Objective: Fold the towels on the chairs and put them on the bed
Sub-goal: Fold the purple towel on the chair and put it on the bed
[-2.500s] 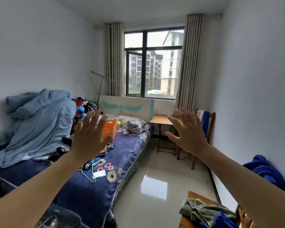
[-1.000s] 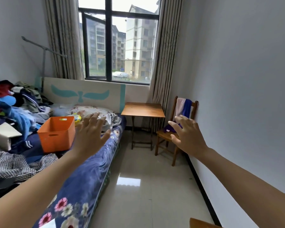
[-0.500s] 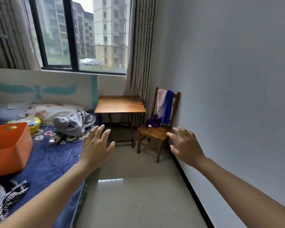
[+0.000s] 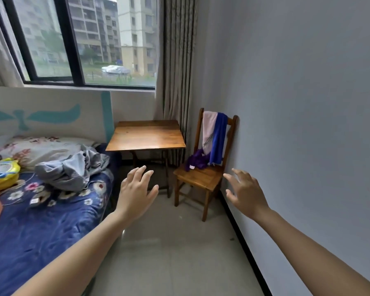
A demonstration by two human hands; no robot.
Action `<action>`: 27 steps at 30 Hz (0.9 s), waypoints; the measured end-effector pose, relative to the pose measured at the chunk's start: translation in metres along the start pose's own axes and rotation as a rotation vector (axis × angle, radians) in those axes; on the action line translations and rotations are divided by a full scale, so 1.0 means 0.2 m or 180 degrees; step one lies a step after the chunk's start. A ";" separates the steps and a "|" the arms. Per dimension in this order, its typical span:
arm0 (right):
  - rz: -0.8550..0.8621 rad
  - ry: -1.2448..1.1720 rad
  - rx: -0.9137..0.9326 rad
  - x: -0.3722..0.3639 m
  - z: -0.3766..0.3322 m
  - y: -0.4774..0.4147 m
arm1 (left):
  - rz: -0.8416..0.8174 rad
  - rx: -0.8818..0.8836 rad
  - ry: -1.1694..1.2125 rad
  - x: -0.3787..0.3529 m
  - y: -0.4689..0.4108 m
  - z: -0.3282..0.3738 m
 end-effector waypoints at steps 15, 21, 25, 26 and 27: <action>-0.0997 -0.0105 -0.0230 -0.86 0.31 -0.88 | -0.0502 0.0611 0.0633 -0.62 -1.08 -0.51; -0.1172 -0.0185 -0.0500 -1.12 0.46 -1.18 | -0.0775 0.0465 0.0859 -0.84 -1.57 -0.56; -0.1632 -0.0442 -0.0759 -1.35 0.58 -1.20 | -0.1087 0.0440 0.1031 -1.08 -1.75 -0.54; -0.1734 -0.0527 -0.0822 -1.40 0.61 -1.22 | -0.1143 0.0467 0.1072 -1.13 -1.78 -0.53; -0.1850 -0.0557 -0.0853 -1.44 0.64 -1.23 | -0.1205 0.0497 0.1116 -1.19 -1.81 -0.52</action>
Point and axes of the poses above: each hand's wrist, its own y-axis away from the middle knuckle, its own x-axis out of the back of the hand, z = x × y, the point moved 2 cm from there along -y, towards the middle knuckle, and after that the axes turned 12 degrees about -z, right-handed, at the moved point
